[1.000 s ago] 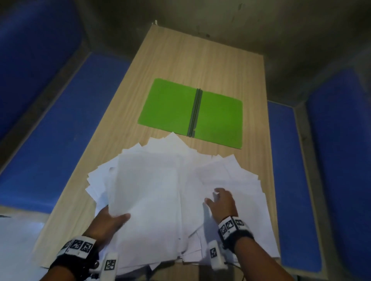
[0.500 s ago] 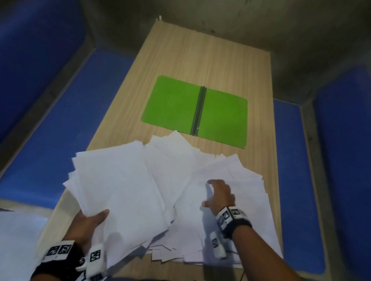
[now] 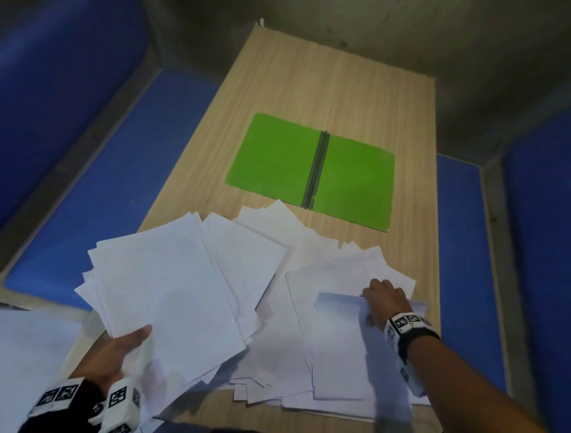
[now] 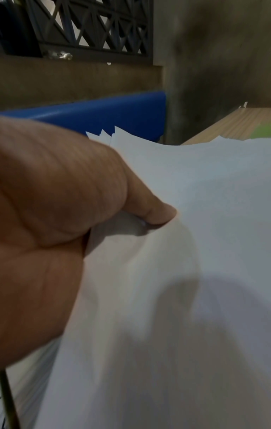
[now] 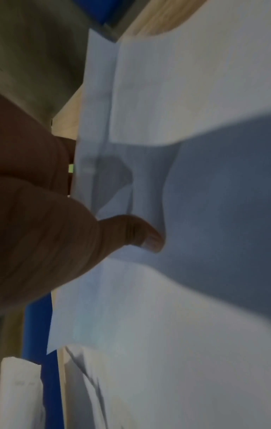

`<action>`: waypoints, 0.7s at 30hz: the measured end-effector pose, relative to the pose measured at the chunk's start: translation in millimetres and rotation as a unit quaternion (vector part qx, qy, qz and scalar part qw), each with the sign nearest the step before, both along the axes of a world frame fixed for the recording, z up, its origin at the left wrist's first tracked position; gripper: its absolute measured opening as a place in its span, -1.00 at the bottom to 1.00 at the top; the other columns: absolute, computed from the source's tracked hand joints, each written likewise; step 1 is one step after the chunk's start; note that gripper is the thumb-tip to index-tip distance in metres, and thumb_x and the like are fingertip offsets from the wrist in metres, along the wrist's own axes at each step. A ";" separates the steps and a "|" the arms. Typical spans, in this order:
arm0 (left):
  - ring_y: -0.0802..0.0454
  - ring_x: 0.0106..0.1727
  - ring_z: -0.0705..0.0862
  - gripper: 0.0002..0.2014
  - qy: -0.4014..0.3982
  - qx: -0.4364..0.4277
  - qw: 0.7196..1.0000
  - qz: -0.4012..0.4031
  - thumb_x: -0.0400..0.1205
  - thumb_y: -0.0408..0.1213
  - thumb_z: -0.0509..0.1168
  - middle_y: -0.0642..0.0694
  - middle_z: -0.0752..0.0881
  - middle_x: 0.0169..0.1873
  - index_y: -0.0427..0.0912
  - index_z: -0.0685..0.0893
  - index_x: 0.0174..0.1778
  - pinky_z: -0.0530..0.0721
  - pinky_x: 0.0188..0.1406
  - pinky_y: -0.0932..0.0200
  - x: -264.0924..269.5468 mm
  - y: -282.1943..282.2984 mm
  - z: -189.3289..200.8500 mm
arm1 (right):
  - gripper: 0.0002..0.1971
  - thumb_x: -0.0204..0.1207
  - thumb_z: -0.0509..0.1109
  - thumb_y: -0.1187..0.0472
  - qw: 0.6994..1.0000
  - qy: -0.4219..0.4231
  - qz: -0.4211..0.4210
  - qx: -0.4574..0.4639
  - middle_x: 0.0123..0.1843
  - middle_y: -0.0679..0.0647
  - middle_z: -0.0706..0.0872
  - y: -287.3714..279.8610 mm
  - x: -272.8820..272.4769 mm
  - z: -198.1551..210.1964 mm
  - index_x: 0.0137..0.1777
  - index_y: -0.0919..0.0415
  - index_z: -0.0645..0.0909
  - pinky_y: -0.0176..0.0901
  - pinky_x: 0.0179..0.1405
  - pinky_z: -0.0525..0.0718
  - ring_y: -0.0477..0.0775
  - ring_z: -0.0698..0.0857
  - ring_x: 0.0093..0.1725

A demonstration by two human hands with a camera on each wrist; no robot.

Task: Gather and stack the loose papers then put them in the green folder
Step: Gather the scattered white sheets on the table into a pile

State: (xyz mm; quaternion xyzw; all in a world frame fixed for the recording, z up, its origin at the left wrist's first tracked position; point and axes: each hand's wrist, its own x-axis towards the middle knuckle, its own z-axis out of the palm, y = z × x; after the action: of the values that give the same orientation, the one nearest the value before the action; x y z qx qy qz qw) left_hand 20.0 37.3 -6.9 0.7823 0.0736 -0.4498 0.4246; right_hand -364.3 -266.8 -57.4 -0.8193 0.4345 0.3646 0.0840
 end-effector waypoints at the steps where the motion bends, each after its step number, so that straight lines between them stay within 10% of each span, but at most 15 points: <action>1: 0.06 -0.43 0.73 -0.83 -0.001 0.002 1.000 0.004 0.70 -0.42 0.31 0.11 0.77 -0.57 -0.22 0.64 0.20 0.56 -0.48 0.03 -1.4 -0.7 3.2 | -0.61 0.37 0.46 0.11 1.000 -0.006 -0.022 0.015 0.25 0.10 0.59 -2.7 -0.3 2.1 0.20 0.09 0.55 0.00 0.06 0.55 0.21 0.58 0.27; 5: -0.03 -0.21 0.63 -0.74 -0.004 -0.003 1.000 0.011 0.67 -0.42 0.35 0.04 0.80 -0.40 -0.32 0.64 0.29 0.51 -0.34 0.03 3.9 6.6 -8.0 | -0.85 0.38 0.44 0.15 0.985 -0.070 -0.143 0.067 0.03 0.14 0.74 -16.1 -2.7 19.8 -0.07 0.11 0.62 -0.15 -0.16 0.55 0.18 0.71 0.02; 12: -0.19 -0.12 0.68 -0.79 0.020 -0.003 1.000 0.008 0.65 -0.44 0.38 -0.35 0.73 0.16 -0.26 0.66 0.20 0.59 -0.22 0.04 12.5 18.3 -31.4 | -0.52 0.34 0.60 0.05 0.914 -0.185 -0.358 0.035 0.11 0.21 0.74 -10.0 -7.6 11.2 0.17 0.31 0.67 -0.14 -0.17 0.61 0.16 0.69 -0.01; 15: -0.25 -0.05 0.71 -0.64 0.033 -0.006 0.999 0.003 0.66 -0.43 0.37 -0.35 0.73 0.19 -0.31 0.61 0.38 0.63 -0.19 -0.02 10.9 18.5 -36.2 | -0.11 0.18 0.67 -0.10 0.905 -0.122 -0.407 -0.007 0.40 0.26 0.47 8.3 6.1 -2.3 0.44 0.26 0.41 0.06 0.07 0.63 0.33 0.55 0.32; 21: -0.22 -0.11 0.70 -0.67 0.033 -0.016 0.999 0.006 0.67 -0.48 0.33 -0.24 0.74 -0.07 -0.29 0.59 0.36 0.62 -0.25 0.01 7.0 11.6 -36.6 | -0.16 0.15 0.73 0.20 0.837 -0.184 -0.515 -0.028 0.30 0.32 0.57 26.8 24.2 -9.6 0.38 0.38 0.38 0.00 0.00 0.67 0.35 0.65 0.22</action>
State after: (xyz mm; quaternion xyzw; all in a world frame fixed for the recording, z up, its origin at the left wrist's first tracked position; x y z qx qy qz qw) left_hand 27.0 48.9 -43.6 0.7595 0.0853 -0.4742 0.4371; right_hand -340.1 -240.0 -67.0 -0.5316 0.7800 0.0987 0.3150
